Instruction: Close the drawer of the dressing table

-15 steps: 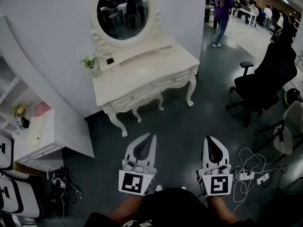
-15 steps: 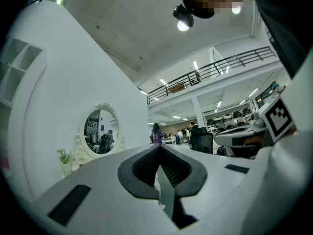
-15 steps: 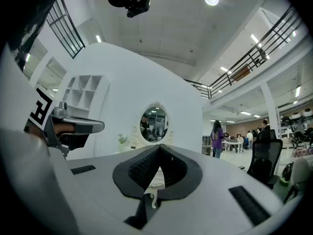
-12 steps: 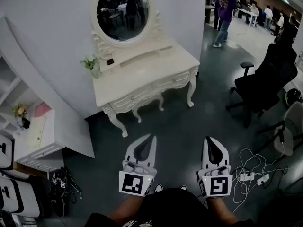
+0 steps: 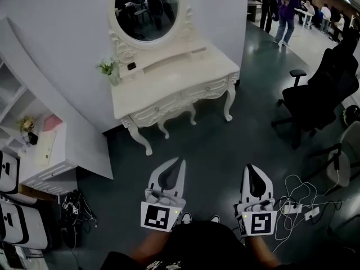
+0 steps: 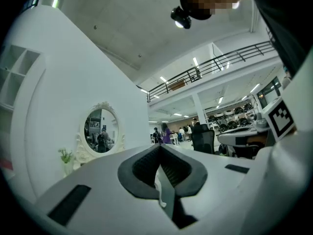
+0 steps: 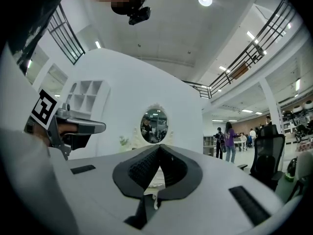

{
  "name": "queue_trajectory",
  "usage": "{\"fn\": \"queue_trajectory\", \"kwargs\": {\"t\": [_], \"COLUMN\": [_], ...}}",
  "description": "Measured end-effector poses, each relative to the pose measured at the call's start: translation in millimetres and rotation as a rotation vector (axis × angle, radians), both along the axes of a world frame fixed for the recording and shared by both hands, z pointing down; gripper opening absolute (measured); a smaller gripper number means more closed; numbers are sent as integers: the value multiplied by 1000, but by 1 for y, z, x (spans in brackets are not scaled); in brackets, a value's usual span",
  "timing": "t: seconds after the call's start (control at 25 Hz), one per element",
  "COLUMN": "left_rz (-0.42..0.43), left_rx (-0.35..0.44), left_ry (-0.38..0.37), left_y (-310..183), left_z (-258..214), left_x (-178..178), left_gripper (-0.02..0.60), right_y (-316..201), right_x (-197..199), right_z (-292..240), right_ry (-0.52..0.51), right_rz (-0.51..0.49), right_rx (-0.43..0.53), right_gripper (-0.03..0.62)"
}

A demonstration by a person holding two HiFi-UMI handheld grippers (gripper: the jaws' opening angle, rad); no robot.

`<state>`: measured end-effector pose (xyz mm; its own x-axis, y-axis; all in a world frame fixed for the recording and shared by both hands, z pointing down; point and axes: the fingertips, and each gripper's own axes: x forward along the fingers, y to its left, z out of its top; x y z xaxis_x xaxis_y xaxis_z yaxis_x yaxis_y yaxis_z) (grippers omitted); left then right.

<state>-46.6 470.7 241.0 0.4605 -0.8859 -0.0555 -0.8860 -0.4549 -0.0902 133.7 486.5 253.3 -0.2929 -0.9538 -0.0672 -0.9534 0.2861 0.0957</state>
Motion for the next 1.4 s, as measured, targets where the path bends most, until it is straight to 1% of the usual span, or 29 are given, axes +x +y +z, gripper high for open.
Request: {"fn": "queue_trajectory", "kwargs": {"t": [0.08,0.24,0.44,0.56,0.88,1.04,1.24,1.4], "left_rz": [-12,-35,-54,-54,-53,-43,-53,-58], "left_rx": [-7,-3,-20,-20,-7,7,-5,-12], "left_ry": [0,-1,-1,-13,-6,-3,8,8], "left_y": [3,11,21,23,10,-3,-18,-30], "left_z": [2,2,11,14,14,15,18,21], "left_x": [5,17,32,39,52,58,52,47], "left_gripper": [3,3,3,3,3,3,3,3], "right_y": [2,7,14,16,3,-9,-28,-44], "right_x": [8,23,40,49,62,68,62,56], "right_z": [3,8,13,17,15,19,17,20], "right_ry": [-6,-3,-18,-14,-13,4,21,11], "right_rz": [-5,-36,-40,-37,-27,-19,-25,-35], "right_rx": [-9,7,1,-5,15,1,4,-1], "right_gripper": [-2,-2,-2,-2,-2,-2,-2,-2]}}
